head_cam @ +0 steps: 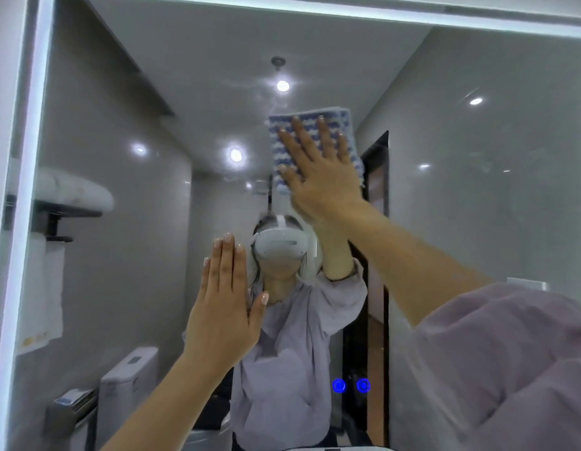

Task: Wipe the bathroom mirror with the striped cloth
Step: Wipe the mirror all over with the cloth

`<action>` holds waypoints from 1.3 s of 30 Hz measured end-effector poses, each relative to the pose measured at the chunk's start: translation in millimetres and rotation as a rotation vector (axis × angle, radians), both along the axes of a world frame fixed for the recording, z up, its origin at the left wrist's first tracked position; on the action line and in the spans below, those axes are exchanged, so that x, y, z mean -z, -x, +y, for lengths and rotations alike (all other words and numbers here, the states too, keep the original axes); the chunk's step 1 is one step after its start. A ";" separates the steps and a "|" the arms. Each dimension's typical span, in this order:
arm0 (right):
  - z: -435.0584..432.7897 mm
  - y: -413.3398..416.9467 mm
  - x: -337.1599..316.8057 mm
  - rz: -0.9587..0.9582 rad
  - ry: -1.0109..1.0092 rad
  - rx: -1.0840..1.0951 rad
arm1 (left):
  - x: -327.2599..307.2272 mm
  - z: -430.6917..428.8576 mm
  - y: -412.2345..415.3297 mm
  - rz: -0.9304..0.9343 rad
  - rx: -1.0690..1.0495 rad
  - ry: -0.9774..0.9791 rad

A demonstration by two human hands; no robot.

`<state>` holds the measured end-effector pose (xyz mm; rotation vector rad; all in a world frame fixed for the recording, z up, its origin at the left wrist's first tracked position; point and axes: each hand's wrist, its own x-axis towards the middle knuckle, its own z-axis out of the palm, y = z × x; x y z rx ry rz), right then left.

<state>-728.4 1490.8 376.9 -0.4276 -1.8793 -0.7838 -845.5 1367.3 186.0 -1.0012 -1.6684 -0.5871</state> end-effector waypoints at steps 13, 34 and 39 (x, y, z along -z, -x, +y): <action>99.9 -97.8 9.1 0.254 0.357 0.081 | -0.4 -1.7 -5.6 -0.026 0.015 0.001; -64.4 76.0 -6.9 -0.002 0.003 -0.118 | 0.8 3.5 1.6 -0.033 0.031 -0.033; -72.7 83.6 -5.9 -0.084 -0.088 -0.083 | 0.0 2.5 1.1 -0.043 0.034 -0.029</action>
